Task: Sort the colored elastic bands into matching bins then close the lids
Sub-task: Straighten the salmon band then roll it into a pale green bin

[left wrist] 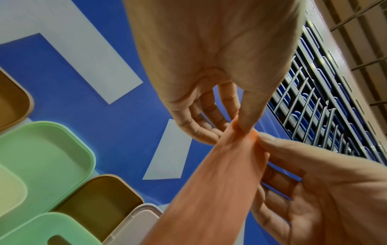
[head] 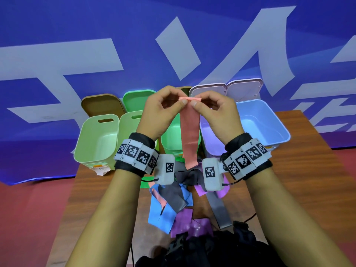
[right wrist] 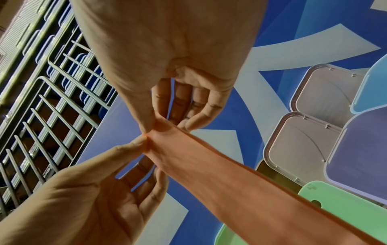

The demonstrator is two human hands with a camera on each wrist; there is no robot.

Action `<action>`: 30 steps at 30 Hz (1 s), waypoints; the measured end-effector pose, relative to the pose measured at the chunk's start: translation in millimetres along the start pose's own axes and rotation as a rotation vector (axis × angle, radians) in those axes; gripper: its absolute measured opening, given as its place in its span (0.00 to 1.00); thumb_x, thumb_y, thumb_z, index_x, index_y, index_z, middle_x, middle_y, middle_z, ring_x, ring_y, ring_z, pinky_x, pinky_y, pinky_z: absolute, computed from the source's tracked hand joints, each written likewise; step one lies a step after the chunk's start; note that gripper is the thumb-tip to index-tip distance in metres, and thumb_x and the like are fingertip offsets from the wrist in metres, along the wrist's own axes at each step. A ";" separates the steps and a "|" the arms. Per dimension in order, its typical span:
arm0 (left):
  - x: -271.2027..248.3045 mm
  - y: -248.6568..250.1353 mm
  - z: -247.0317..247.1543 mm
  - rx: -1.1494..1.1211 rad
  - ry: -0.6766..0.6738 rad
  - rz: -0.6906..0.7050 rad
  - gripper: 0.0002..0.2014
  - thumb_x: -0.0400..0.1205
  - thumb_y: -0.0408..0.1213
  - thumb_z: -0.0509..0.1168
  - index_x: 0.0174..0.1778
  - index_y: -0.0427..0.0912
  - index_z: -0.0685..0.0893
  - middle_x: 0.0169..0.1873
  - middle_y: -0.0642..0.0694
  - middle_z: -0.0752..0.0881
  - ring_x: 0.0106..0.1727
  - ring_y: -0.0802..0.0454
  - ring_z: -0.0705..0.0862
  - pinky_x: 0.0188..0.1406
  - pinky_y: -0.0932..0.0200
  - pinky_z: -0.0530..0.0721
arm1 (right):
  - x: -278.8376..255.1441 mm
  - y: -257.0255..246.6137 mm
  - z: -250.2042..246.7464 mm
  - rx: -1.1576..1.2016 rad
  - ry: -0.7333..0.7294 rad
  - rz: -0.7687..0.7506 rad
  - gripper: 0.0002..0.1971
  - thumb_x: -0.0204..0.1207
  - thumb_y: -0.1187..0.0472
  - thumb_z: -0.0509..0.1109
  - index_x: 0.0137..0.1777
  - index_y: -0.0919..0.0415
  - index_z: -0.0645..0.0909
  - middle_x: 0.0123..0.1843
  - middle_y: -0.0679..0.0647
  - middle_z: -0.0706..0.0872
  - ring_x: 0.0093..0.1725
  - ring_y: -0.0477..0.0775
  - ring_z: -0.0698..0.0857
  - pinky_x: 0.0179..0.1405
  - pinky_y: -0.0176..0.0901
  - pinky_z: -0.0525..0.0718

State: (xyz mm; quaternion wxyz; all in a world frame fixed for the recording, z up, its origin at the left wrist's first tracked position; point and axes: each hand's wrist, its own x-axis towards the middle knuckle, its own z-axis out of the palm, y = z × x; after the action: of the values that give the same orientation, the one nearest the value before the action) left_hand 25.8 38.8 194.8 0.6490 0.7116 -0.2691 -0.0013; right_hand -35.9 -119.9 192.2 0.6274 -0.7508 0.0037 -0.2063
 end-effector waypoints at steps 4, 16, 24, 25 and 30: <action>0.2 4.4 -3.0 -0.001 -0.001 -0.002 0.03 0.81 0.26 0.69 0.49 0.31 0.84 0.44 0.38 0.88 0.46 0.50 0.85 0.53 0.48 0.85 | 1.5 -3.8 1.5 0.003 -0.014 -0.008 0.03 0.78 0.65 0.75 0.46 0.57 0.87 0.43 0.52 0.90 0.45 0.47 0.86 0.54 0.46 0.86; -10.7 -15.0 -3.4 0.025 -0.013 -0.041 0.04 0.78 0.28 0.72 0.43 0.41 0.87 0.40 0.45 0.88 0.43 0.52 0.85 0.49 0.50 0.84 | -10.0 13.4 7.7 -0.004 -0.020 0.027 0.03 0.77 0.65 0.76 0.46 0.56 0.88 0.42 0.50 0.90 0.44 0.47 0.86 0.54 0.51 0.86; -33.7 -51.3 -5.5 0.119 -0.017 -0.171 0.02 0.77 0.29 0.74 0.43 0.37 0.89 0.40 0.44 0.91 0.42 0.55 0.87 0.49 0.61 0.84 | -22.8 54.4 17.4 -0.127 -0.070 0.121 0.03 0.73 0.61 0.80 0.44 0.58 0.92 0.41 0.50 0.92 0.45 0.49 0.89 0.53 0.44 0.87; -37.1 -57.1 -6.1 0.129 -0.020 -0.194 0.02 0.77 0.29 0.75 0.44 0.37 0.89 0.40 0.45 0.91 0.42 0.55 0.87 0.49 0.62 0.84 | -24.3 59.2 19.3 -0.140 -0.076 0.144 0.02 0.73 0.61 0.81 0.44 0.57 0.92 0.40 0.49 0.92 0.44 0.48 0.89 0.52 0.42 0.87; -59.4 -87.8 -13.1 0.156 -0.006 -0.344 0.05 0.76 0.26 0.74 0.45 0.37 0.88 0.38 0.44 0.89 0.36 0.53 0.84 0.38 0.63 0.85 | -36.3 87.1 31.7 -0.187 -0.101 0.265 0.03 0.69 0.60 0.82 0.42 0.51 0.93 0.37 0.46 0.92 0.43 0.49 0.89 0.50 0.47 0.87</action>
State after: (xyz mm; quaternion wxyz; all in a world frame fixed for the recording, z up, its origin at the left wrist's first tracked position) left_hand 13.0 74.9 95.1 0.5813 0.7952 -0.1447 -0.0936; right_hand -37.1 -99.0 94.9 0.5759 -0.8083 0.0901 -0.0826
